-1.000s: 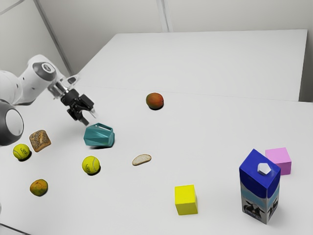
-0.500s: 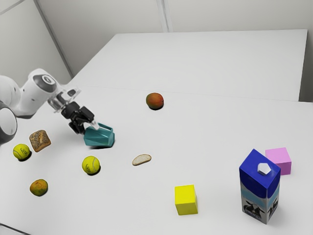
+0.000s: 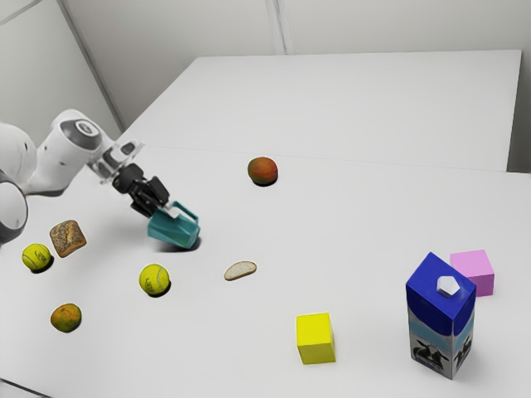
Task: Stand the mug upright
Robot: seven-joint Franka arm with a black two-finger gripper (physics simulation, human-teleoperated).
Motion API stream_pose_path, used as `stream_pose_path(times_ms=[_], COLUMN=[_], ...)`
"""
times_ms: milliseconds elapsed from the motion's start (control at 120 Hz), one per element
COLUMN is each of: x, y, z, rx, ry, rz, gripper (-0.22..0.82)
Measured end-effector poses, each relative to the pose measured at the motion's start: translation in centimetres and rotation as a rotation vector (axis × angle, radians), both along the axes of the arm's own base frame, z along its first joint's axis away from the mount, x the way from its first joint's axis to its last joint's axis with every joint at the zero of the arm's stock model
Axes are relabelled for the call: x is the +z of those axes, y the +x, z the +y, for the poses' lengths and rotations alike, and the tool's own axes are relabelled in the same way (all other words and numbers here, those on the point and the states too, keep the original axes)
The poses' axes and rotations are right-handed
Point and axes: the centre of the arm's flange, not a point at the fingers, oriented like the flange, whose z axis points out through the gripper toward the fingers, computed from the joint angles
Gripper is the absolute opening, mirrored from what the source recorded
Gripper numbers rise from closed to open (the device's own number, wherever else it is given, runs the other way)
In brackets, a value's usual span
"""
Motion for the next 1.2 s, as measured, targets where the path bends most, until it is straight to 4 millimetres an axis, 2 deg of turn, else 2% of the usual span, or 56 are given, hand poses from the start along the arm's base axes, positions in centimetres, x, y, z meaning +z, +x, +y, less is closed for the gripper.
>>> stream_pose_path(times_ms=[108, 225, 417, 558, 642, 775, 1008, 1200], x=[0.7, 0.7, 0.9, 3.4, 5.9, 8.2, 8.7, 8.0], y=[0.4, 0.5, 0.6, 0.7, 0.8, -0.3, -2.6, -4.2], z=[-1.2, -1.4, -1.5, -2.2, -3.6, -8.0, -12.1, -17.6], rx=[-0.012, -0.009, -0.003, -0.011, -0.039, -0.144, -0.317, -0.466], ry=[-0.005, -0.007, -0.004, 0.022, 0.064, 0.237, 0.594, 0.829], rz=[-0.009, -0.005, -0.001, -0.029, -0.06, -0.097, -0.191, -0.265], gripper=[0.03, -0.07, -0.14, -0.15, -0.16, -0.16, -0.17, -0.17])
